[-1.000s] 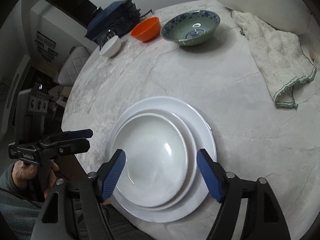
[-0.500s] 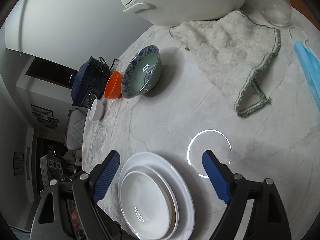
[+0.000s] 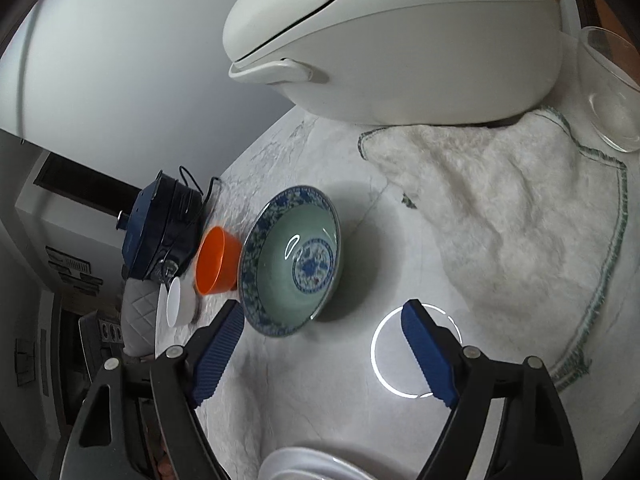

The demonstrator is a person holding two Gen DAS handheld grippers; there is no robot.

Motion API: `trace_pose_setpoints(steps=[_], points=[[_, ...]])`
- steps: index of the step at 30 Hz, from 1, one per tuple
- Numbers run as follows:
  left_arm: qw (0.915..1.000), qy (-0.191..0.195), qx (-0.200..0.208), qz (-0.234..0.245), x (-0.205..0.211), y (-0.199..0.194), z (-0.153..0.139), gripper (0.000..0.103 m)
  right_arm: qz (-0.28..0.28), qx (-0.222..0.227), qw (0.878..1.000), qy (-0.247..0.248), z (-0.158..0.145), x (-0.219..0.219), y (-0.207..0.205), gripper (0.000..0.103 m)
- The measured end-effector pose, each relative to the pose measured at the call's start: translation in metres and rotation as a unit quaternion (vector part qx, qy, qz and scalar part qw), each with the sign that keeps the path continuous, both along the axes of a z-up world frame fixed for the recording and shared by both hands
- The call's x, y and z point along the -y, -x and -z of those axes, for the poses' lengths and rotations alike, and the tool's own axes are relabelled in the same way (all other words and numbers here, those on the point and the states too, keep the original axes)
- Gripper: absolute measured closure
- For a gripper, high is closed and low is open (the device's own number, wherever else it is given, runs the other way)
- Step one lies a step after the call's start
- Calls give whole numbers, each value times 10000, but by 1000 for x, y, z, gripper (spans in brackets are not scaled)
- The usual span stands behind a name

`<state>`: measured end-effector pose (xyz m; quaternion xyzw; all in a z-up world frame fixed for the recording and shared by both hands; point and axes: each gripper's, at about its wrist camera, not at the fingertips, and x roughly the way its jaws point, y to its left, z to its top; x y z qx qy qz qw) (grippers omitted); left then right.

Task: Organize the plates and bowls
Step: 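Move both grippers to the blue-and-white patterned bowl, then close both grippers on opposite rims of the patterned bowl, then carry the patterned bowl with both grippers, lower it and open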

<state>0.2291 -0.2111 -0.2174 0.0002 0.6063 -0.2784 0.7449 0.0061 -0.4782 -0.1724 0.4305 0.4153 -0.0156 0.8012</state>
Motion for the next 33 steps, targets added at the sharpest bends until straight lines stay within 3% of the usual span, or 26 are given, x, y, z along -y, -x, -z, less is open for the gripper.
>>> trace_pose_setpoints(steps=[7, 11, 18, 20, 21, 23, 24, 27, 33], points=[[9998, -149, 36, 122, 41, -41, 26, 7, 229, -411, 9989, -29, 30, 0, -42, 25], [9997, -168, -11, 168, 55, -52, 38, 18, 333, -685, 9971, 74, 49, 3, -50, 34], [9991, -312, -159, 245, 76, -67, 54, 21, 321, -784, 9964, -71, 62, 7, -56, 44], [9990, -318, -180, 256, 79, -70, 56, 33, 292, -782, 9965, -41, 62, 7, -58, 47], [9990, -318, -180, 256, 80, -71, 56, 37, 234, -787, 9966, -33, 62, 6, -61, 53], [9987, -368, -190, 297, 82, -71, 58, 72, 98, -818, 9966, -40, 63, 3, -67, 69], [9985, -354, -241, 326, 84, -72, 61, 76, 11, -848, 9964, -20, 64, 0, -69, 81], [9985, -285, -235, 400, 86, -67, 61, 87, -107, -846, 9964, 17, 64, -6, -74, 91], [9984, -279, -209, 438, 90, -62, 59, 91, -216, -903, 9954, 242, 59, -11, -77, 94]])
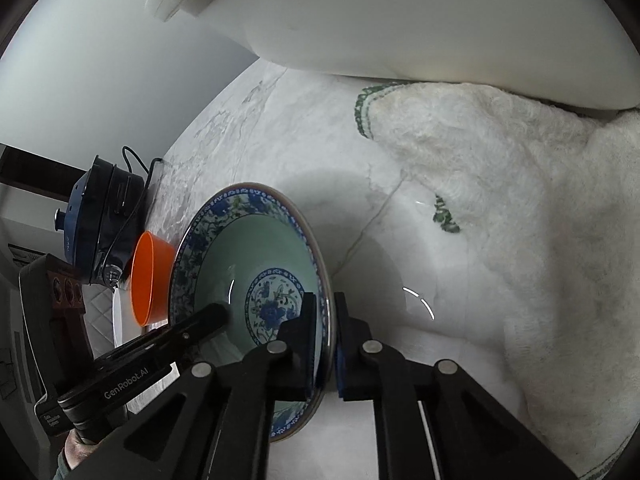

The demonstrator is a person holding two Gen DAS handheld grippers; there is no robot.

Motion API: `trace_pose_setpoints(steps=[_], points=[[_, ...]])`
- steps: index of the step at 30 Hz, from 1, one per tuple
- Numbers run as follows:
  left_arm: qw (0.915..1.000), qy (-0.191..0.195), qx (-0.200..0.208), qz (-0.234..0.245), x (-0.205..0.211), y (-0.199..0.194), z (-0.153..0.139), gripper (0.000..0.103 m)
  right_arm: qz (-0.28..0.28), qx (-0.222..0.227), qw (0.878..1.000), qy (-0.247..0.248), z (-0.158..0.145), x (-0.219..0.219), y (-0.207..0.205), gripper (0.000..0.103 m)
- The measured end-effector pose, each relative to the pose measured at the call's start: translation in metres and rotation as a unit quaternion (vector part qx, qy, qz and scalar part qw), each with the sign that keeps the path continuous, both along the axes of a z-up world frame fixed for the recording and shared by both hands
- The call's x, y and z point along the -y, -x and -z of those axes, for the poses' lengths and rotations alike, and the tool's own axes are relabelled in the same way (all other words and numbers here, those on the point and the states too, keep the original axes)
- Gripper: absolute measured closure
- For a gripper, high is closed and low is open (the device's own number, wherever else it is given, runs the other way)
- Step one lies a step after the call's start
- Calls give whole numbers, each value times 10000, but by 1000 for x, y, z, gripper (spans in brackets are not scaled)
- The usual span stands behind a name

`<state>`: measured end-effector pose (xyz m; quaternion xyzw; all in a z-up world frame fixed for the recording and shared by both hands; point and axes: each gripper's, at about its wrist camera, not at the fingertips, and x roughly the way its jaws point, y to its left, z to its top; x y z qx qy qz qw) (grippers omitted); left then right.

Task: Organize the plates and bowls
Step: 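Carry the patterned bowl with both grippers, lower it and open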

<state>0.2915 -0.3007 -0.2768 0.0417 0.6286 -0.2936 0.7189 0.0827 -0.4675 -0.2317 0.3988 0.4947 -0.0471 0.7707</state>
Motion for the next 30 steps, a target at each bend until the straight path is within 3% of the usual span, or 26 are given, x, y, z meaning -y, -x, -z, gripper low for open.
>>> trace_pose_setpoints(steps=[8, 15, 24, 30], points=[[9998, 80, 123, -104, -18, 16, -17, 91, -207, 76, 9995, 236, -13, -14, 3, 94], [9985, 202, 279, -415, -69, 46, -49, 91, -557, 312, 9973, 362, -40, -46, 10, 94], [9913, 238, 398, -1230, -204, 115, -86, 91, -1620, 618, 9840, 418, -76, -146, 21, 94], [9822, 115, 253, -1860, -309, 177, -82, 91, -2578, 670, 9628, 454, -77, -243, 33, 94]])
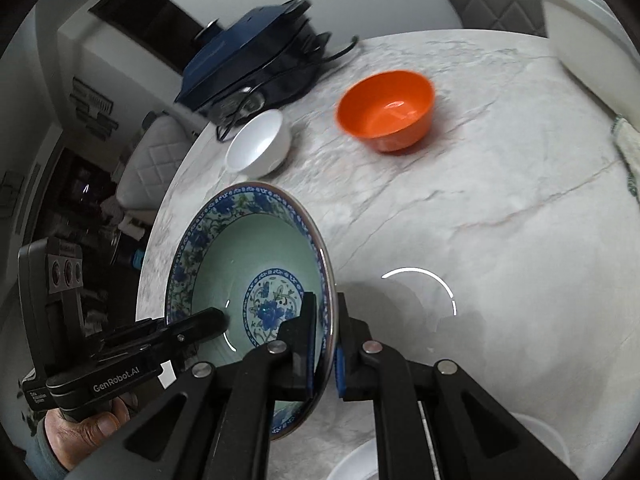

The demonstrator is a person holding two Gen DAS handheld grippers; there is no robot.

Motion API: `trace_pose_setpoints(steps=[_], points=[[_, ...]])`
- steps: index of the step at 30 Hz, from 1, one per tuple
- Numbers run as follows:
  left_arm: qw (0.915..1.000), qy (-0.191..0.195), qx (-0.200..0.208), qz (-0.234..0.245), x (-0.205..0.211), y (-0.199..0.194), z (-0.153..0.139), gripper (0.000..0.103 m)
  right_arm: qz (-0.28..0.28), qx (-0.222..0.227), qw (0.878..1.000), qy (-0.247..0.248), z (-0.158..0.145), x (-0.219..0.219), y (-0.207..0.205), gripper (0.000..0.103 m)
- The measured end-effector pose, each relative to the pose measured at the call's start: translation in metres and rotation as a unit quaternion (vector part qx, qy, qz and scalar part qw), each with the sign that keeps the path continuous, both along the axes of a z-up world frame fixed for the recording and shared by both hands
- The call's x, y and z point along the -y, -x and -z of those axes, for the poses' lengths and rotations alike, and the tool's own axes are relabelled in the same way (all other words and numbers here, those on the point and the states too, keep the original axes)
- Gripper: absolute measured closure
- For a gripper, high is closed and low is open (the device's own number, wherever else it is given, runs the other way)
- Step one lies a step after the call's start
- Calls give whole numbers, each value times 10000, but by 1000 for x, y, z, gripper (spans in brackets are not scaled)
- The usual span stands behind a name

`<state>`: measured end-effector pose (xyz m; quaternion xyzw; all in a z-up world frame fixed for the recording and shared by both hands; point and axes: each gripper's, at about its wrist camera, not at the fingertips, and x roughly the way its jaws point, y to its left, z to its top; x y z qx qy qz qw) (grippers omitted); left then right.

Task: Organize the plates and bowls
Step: 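Carry the patterned bowl with both grippers, lower it and open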

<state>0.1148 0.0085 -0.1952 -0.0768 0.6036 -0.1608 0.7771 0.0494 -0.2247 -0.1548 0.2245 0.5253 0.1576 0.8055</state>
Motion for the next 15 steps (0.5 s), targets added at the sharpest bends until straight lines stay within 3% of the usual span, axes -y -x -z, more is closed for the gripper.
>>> trace_pose_setpoints(steps=[7, 15], points=[[9980, -27, -476, -404, -88, 51, 44, 90, -728, -432, 9963, 150, 42, -89, 14, 94], [9988, 42, -481, -104, -116, 62, 66, 88, -628, -521, 9960, 360, 58, -117, 18, 93]])
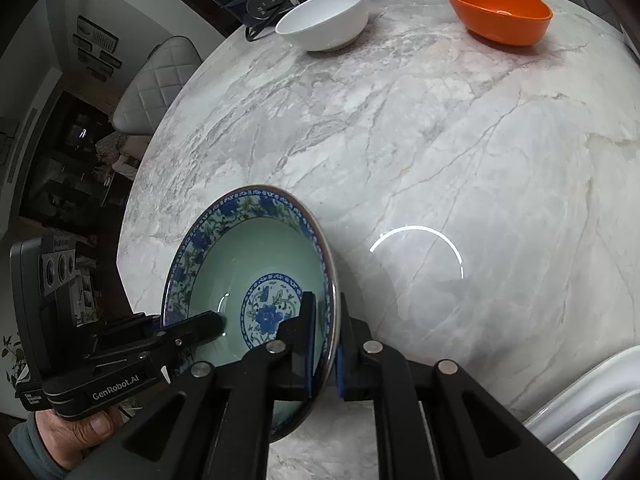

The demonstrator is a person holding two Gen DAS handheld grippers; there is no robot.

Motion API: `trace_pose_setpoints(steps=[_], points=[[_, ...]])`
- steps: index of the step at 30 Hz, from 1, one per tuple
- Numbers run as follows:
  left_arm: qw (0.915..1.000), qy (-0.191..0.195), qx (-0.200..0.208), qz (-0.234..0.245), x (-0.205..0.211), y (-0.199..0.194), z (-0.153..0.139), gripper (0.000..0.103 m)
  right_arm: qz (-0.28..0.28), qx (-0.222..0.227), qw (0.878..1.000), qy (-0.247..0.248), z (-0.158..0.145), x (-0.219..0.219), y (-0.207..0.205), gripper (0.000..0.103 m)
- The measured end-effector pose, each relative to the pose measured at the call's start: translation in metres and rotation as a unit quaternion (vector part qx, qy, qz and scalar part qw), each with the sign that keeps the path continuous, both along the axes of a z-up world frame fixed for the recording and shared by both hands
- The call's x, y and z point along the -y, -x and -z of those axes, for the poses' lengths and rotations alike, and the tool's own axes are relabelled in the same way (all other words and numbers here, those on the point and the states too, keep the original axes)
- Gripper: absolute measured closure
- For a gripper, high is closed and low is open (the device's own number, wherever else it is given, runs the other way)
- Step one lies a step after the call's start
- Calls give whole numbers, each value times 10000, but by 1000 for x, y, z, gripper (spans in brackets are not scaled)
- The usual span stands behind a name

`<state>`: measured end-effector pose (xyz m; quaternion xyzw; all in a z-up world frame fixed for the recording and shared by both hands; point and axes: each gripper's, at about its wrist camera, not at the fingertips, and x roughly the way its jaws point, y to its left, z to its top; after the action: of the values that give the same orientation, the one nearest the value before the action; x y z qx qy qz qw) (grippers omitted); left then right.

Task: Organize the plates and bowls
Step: 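Carry the patterned bowl with both grippers, lower it and open, then move both grippers to the orange bowl and close on its rims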

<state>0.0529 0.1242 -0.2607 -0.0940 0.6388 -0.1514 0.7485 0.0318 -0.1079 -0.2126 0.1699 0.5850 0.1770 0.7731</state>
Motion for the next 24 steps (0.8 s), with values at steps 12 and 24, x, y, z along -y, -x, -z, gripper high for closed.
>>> trace_pose_setpoints(steps=[12, 24], points=[[9972, 667, 280, -200, -25, -21, -13, 28, 456, 200, 9985, -217, -3, 12, 16, 19], [9843, 642, 728, -1475, -90, -51, -52, 3, 1189, 245, 9916, -435, -25, 89, 49, 19]])
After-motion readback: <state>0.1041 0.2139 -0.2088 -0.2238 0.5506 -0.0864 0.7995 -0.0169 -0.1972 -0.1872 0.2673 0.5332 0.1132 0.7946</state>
